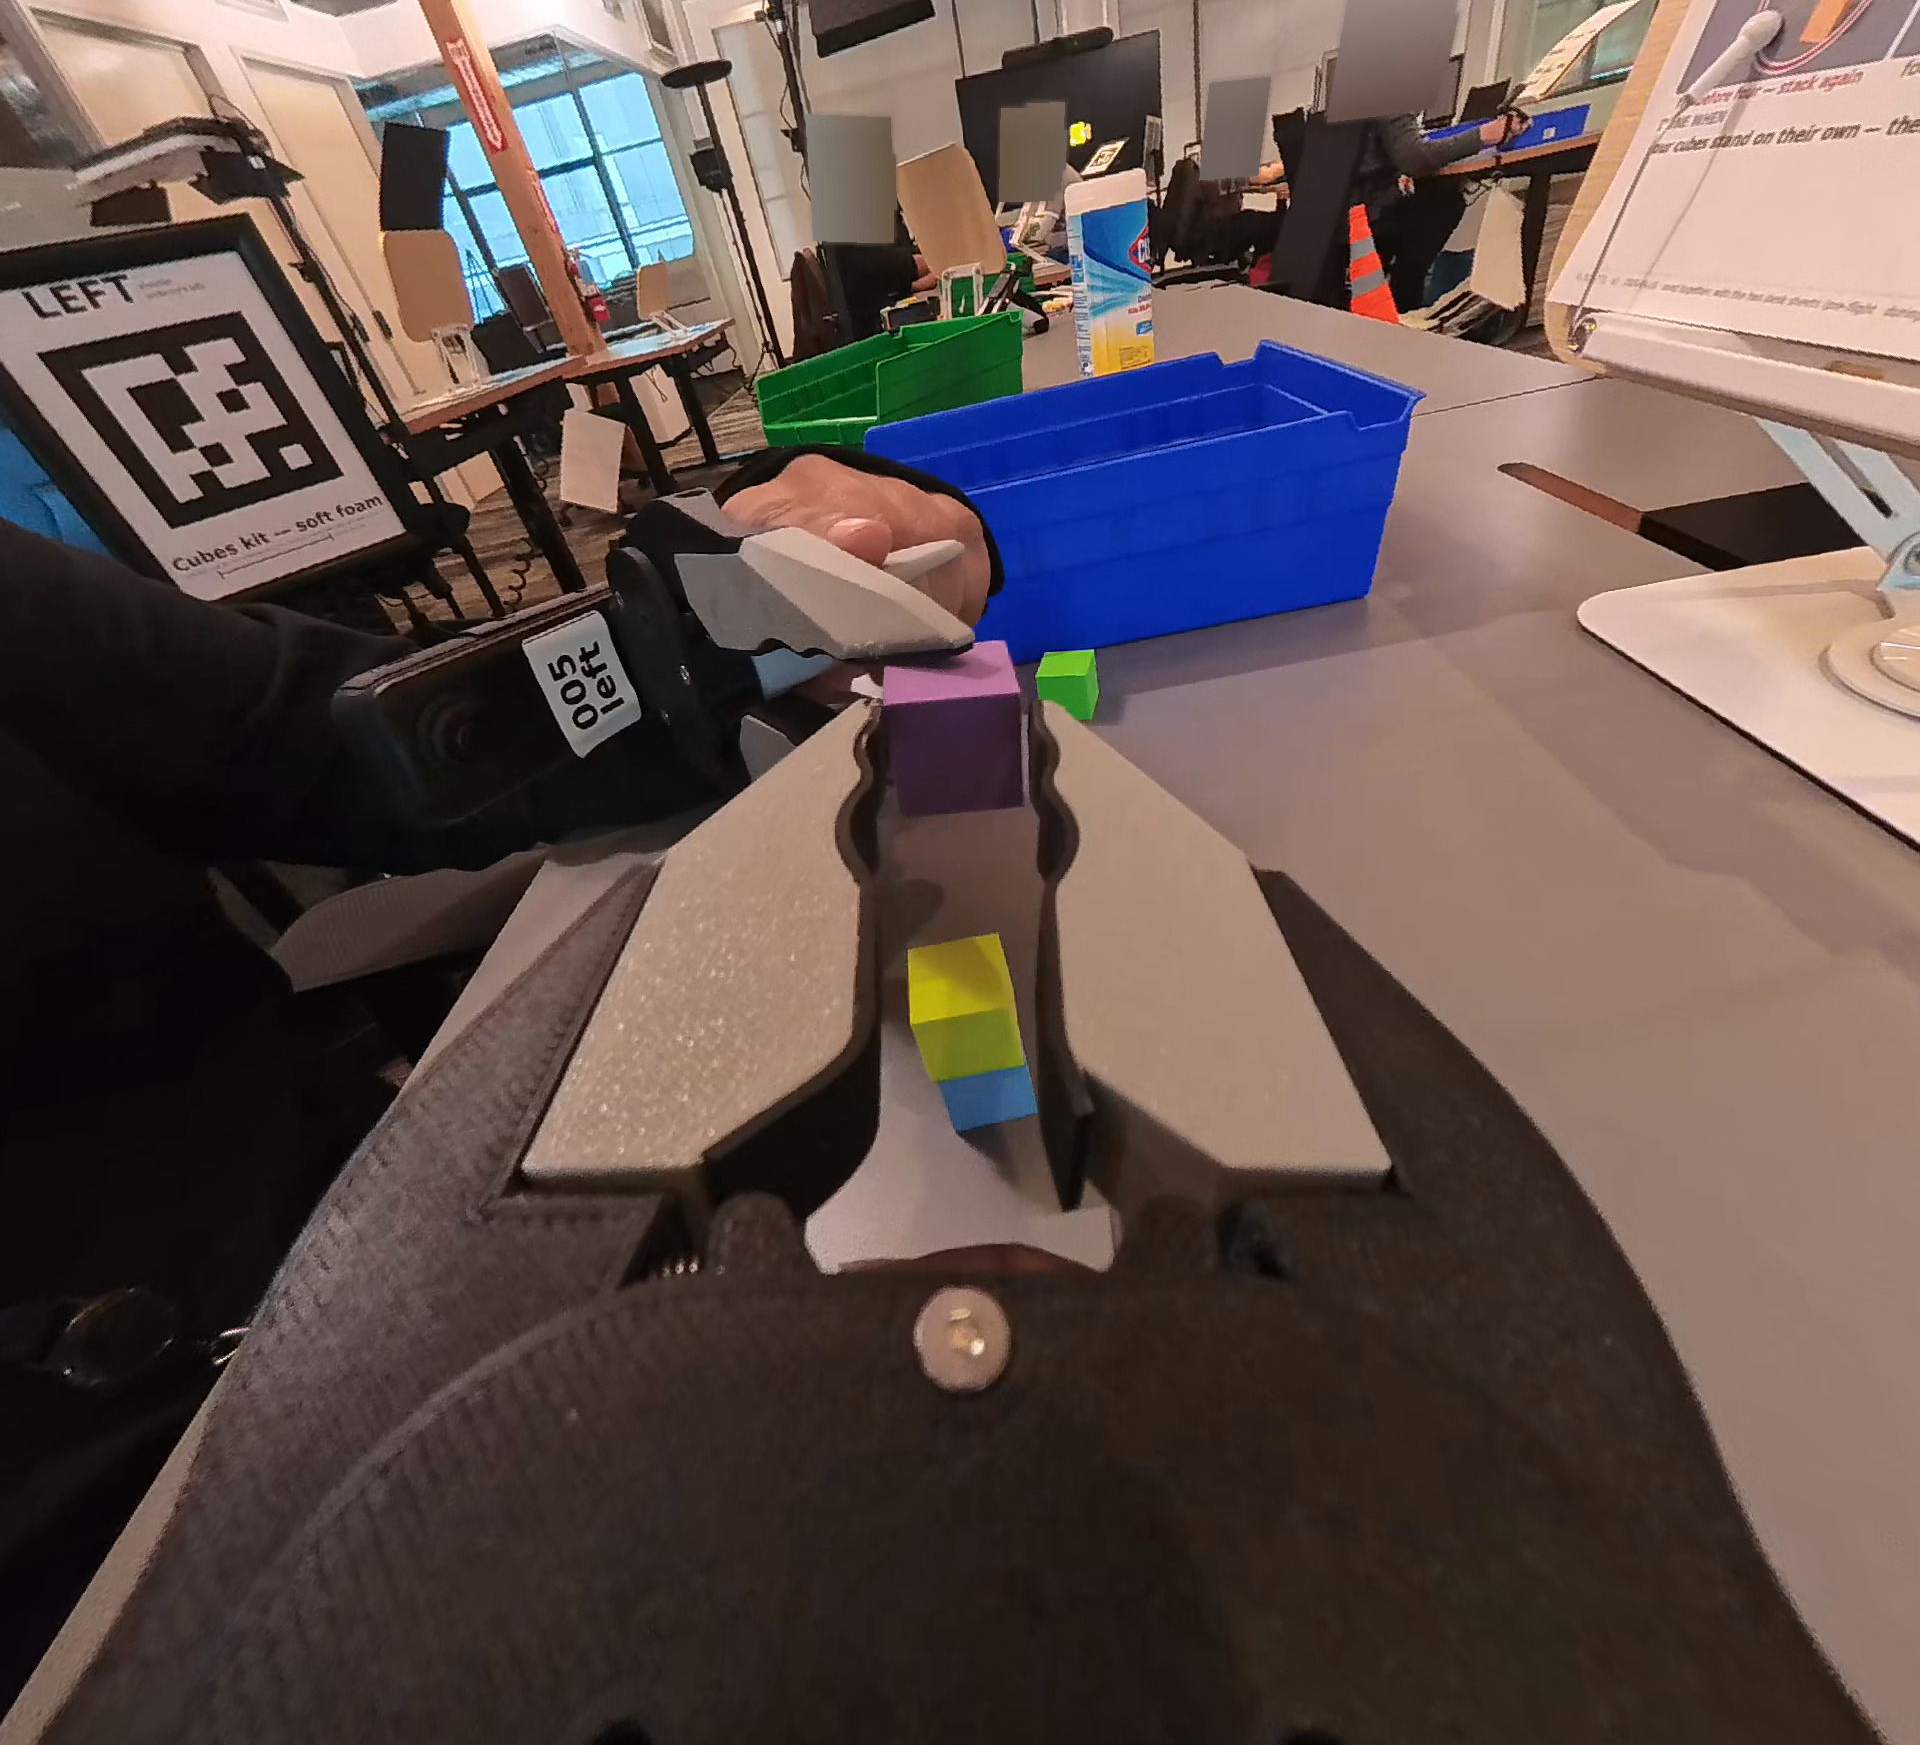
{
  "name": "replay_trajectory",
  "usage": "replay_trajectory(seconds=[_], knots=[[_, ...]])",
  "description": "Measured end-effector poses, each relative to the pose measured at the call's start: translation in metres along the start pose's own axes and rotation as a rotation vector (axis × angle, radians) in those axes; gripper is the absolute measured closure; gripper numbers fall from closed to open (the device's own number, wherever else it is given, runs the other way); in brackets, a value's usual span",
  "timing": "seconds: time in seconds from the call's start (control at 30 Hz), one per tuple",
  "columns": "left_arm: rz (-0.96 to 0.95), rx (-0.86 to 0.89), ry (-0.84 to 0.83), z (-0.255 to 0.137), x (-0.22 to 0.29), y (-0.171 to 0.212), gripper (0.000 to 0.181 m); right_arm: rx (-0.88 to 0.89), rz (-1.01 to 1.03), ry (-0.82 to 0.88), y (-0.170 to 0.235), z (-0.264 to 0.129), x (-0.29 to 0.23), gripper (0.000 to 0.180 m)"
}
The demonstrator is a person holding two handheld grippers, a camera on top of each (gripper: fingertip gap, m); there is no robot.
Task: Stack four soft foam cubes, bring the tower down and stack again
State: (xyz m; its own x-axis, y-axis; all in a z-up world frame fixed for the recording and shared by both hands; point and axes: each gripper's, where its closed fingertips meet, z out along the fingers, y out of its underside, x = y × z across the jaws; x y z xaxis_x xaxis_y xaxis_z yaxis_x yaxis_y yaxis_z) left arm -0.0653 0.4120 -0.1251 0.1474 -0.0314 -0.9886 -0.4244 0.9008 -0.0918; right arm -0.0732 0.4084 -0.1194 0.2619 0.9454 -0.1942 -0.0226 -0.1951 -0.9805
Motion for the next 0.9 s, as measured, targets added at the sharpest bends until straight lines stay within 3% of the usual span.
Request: replay_trajectory(seconds=[0.9], knots=[[0.01, -0.002, 0.006, 0.0001, 0.0025, -0.0011, 0.154, -0.011, -0.013, 0.001, 0.0024, 0.0019, -0.0021, 0.156]])
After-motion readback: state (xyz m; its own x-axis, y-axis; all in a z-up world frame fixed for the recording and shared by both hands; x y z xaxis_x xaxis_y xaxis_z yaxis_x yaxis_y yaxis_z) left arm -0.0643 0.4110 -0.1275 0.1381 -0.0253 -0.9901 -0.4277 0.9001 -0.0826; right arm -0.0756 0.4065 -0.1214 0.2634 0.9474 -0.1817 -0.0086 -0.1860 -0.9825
